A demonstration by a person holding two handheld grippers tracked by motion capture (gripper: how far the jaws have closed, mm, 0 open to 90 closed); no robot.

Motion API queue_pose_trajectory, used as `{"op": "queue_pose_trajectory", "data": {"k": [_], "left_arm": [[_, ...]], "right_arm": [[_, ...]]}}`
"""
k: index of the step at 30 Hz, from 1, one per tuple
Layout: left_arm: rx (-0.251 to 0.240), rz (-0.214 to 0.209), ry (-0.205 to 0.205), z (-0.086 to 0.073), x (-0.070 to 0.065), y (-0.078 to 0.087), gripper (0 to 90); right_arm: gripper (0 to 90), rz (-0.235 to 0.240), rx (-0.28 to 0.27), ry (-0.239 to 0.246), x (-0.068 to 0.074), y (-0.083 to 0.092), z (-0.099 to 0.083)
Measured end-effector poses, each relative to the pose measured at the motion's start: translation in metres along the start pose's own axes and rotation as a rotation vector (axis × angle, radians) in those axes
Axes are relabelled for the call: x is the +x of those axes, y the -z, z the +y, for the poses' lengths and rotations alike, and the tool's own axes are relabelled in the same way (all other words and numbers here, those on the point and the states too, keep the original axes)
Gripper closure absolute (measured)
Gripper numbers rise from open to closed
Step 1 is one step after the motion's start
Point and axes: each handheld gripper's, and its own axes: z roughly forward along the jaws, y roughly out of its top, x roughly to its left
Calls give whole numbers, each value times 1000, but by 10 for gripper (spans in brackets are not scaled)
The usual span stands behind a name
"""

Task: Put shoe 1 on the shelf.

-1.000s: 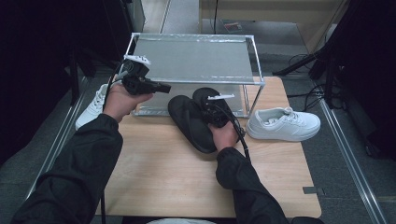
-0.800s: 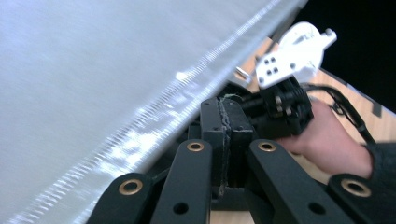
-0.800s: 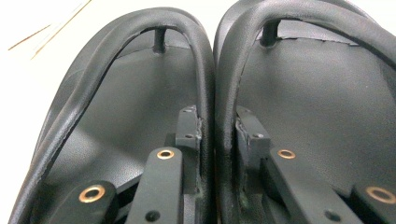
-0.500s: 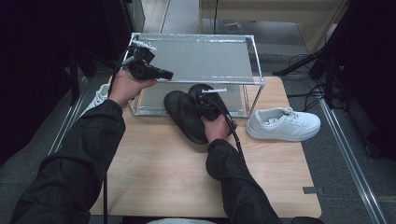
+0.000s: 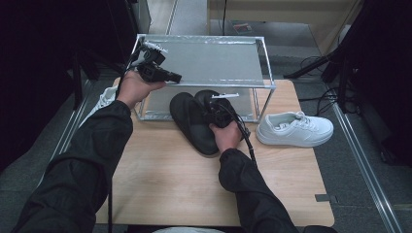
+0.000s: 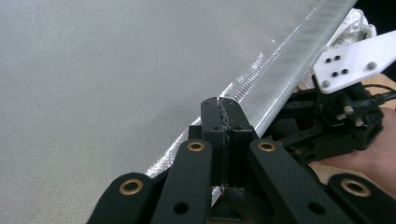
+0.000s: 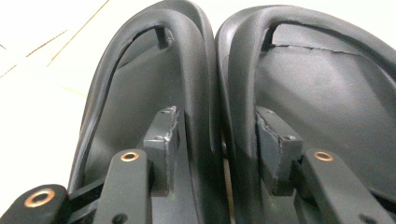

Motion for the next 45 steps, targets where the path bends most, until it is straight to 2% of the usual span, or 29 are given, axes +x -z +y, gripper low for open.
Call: {"op": "queue_pose_trajectory", "data": {"k": [5,7,9,14,17,20,22,24,28,31,34,36,38,39,43,45], "left_arm": [[3,-4,13,0,1,0,898],[1,-8,22,0,1,0,898],[1,-7,21,0,1,0,899],[1,-8,15,0,1,0,898],[-12,9,0,-2,-1,0,898],[-18,-6,17,-4,1,0,899],[-26,-11,28,-5,2,0,899],[-27,-14,29,-5,2,0,899],[-24,-1,13,-5,0,0,899],[-25,-11,25,-5,2,0,899],[-28,-10,29,-5,2,-1,899],[-24,-6,29,-4,2,-1,899],[-22,-4,27,-4,1,0,899],[-23,-6,29,-4,1,-1,899],[-25,-13,36,-5,3,0,898],[-30,-9,35,-5,2,-1,898]], "right_arm": [[548,-22,11,53,-2,12,-4],[554,-10,19,50,-2,16,-6],[556,-10,16,81,-3,24,-9],[560,21,12,85,-5,43,-19],[573,30,16,102,-4,53,-24],[581,49,6,124,-2,64,-31],[587,77,7,107,-3,69,-35],[604,88,8,116,-5,75,-40],[637,84,12,180,-4,86,-54],[689,91,-10,216,-4,94,-72],[793,99,-16,223,-7,98,-87],[900,116,-10,210,-10,100,-92],[900,141,9,164,-12,101,-95],[900,148,18,162,-12,101,-97],[900,124,67,215,-13,92,-108],[900,114,90,212,-13,87,-110]]}}
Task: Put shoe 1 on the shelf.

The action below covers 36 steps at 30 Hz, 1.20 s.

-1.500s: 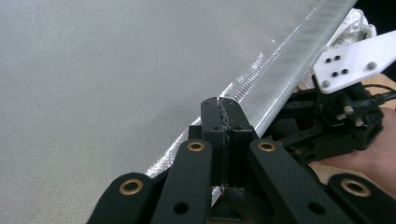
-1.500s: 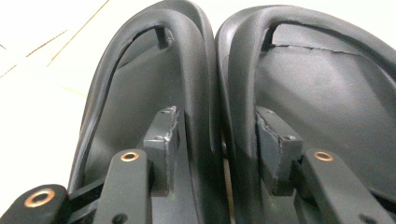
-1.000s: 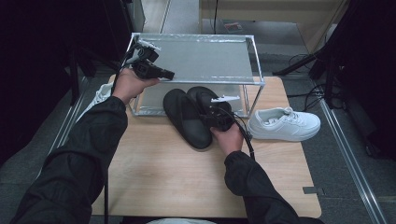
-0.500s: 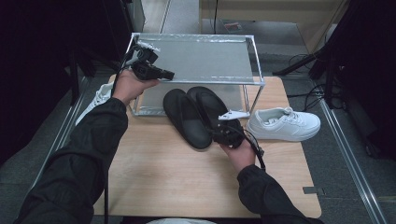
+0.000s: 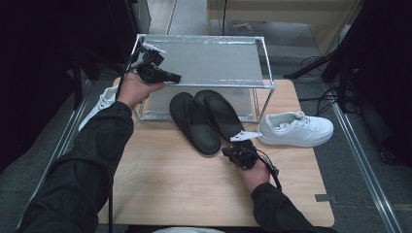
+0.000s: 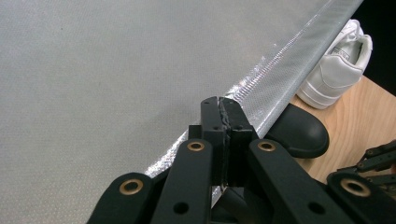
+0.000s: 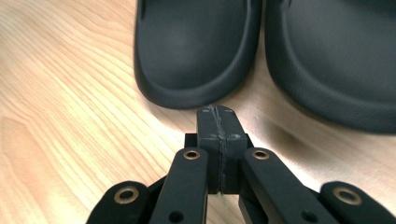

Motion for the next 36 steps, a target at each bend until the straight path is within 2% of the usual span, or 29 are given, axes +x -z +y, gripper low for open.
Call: {"op": "queue_pose_trajectory", "data": {"k": [7,10,17,22,25,29,36], "left_arm": [[-1,2,11,-1,0,0,898],[-1,1,10,-1,0,0,899],[1,2,1,-1,0,0,899],[13,25,-28,1,-4,0,898],[11,20,-18,1,-3,0,899],[12,20,-14,1,-3,0,899],[13,21,-13,1,-3,0,899]], "right_arm": [[900,-1,24,-2,0,-10,-1],[900,-6,34,25,3,-15,-1],[900,9,20,12,8,-20,1],[900,36,0,-8,13,-25,4],[900,43,-10,-11,16,-28,7],[900,55,-15,-42,17,-32,9],[900,43,-12,-12,25,-41,20]]}}
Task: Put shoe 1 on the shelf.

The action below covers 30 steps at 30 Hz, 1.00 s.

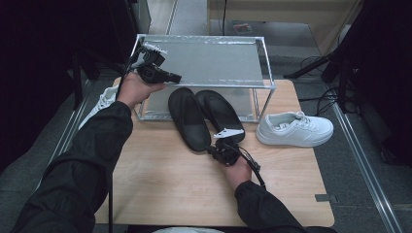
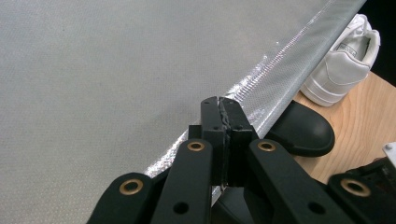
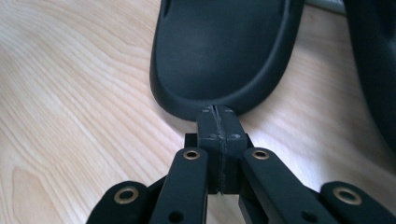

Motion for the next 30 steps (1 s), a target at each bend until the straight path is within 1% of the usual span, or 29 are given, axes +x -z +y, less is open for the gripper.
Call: {"op": "queue_pose_trajectory", "data": {"k": [2,5,13,16,20,22,24,27,29,30], "left_arm": [[0,-2,1,0,0,0,898],[0,0,1,0,0,0,898],[3,-3,7,0,1,0,898],[4,0,4,0,0,0,898],[6,-5,8,0,1,0,897],[12,-10,20,1,2,0,898],[13,-11,26,2,2,0,898],[25,-3,10,3,1,0,898],[25,-1,7,3,1,0,898],[24,-3,5,3,1,0,898]], "right_arm": [[900,-6,-3,10,2,-3,6],[900,-8,-3,14,4,-8,13],[900,5,-2,10,12,-26,28],[900,-2,-22,16,19,-33,34],[900,4,-34,12,26,-43,45],[900,5,-35,7,27,-48,50],[900,10,-42,-10,28,-52,54],[900,21,-57,-36,28,-56,61],[900,18,-63,-32,28,-58,67],[900,8,-53,-27,27,-60,71]]}}
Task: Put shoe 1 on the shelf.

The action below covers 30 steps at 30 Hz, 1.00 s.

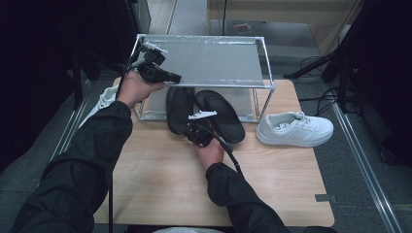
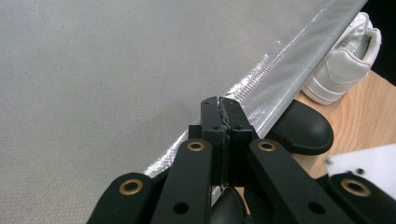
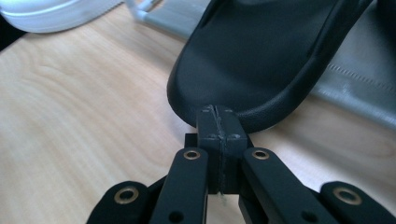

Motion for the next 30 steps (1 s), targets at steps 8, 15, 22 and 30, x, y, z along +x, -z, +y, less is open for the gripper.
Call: {"op": "queue_pose_trajectory", "data": {"k": [8,15,22,30], "left_arm": [[-6,1,0,-1,0,0,898],[-6,-3,2,-1,1,0,898],[-12,-7,7,-1,1,-1,897],[-23,-24,22,-3,4,0,893]], "right_arm": [[900,-13,14,-32,-8,-14,16],[900,-45,19,-26,-13,-25,27],[900,-11,16,-7,-10,-14,23],[900,7,2,58,-7,25,7]]}}
